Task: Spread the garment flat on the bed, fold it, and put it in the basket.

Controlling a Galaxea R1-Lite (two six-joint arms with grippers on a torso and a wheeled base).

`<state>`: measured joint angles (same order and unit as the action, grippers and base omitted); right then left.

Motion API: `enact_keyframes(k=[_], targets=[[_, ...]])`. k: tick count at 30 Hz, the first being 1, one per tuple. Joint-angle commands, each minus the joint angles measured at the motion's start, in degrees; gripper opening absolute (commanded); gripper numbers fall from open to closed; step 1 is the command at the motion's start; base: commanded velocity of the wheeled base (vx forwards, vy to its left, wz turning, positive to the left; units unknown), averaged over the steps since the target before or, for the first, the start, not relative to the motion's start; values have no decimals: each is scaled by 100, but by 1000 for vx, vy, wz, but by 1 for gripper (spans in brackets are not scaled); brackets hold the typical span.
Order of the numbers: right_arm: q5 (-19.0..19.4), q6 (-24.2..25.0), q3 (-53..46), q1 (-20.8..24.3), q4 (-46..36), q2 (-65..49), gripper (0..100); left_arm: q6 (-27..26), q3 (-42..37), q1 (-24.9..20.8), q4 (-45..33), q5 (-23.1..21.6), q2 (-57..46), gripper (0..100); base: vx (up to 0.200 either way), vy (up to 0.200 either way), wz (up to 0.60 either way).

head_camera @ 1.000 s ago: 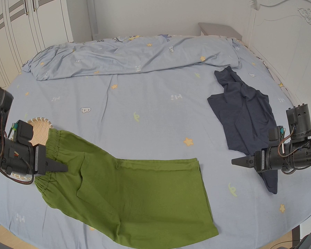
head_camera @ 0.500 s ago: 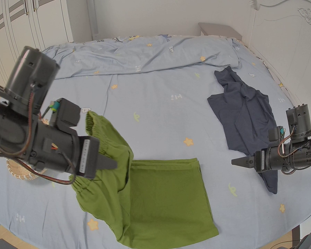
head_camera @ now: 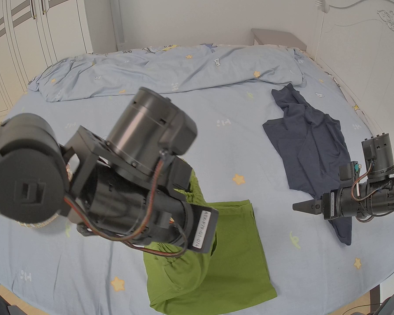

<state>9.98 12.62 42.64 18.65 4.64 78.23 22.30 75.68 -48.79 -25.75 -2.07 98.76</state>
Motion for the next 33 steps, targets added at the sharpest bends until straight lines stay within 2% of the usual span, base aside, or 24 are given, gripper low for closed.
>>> enact_keyframes(k=[1, 6, 11, 18, 19, 24, 33], targets=[[4, 4, -19, 7, 1, 17, 100, 108, -1, -210, 166, 93, 372, 0, 0, 0, 0], [4, 13, -54, 112, 1, 26, 100, 477, -27, -474, 623, 418, 671, 0, 0, 0, 0], [4, 13, -63, 112, 1, 26, 100, 662, -44, -685, 843, 453, 891, 0, 0, 0, 0], [4, 21, -72, 121, 1, 26, 100, 688, -44, -738, 1160, 515, 1172, 0, 0, 0, 0], [4, 21, -89, 130, 1, 35, 100, 759, -36, -755, 1318, 515, 1251, 100, 0, 0, 0], [4, 13, -98, 121, 10, 35, 100, 1295, -62, -940, 2065, 488, 1410, 100, 0, 0, 0], [4, 13, -107, 121, 10, 87, 100, 1629, -308, -922, 2953, 506, 1489, 100, 0, 0, 0]])
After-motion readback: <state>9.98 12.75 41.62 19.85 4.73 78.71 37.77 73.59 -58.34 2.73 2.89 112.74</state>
